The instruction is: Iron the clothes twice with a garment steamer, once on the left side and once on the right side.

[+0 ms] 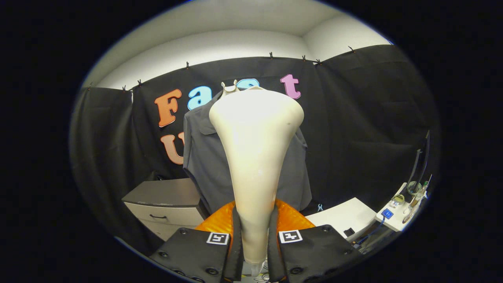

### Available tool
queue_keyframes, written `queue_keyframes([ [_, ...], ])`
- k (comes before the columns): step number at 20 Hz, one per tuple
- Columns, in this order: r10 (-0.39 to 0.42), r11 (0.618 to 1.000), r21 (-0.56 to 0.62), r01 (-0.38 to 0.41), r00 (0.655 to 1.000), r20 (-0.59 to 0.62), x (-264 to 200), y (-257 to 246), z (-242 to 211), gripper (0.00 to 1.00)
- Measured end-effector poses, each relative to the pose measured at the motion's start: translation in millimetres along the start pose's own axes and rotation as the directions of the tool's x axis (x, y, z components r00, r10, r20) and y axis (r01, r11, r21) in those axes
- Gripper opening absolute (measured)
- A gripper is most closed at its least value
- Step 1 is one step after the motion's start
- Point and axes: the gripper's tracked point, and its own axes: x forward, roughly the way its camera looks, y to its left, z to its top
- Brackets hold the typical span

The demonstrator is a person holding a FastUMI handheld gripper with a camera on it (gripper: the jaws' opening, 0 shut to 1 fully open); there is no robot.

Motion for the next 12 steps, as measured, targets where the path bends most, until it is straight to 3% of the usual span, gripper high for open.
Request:
queue_keyframes([
  [12, -0.041, 0.999, 0.021, 0.041, 0.999, -0.025, -23.7, -6.2, -10.8, 0.32],
])
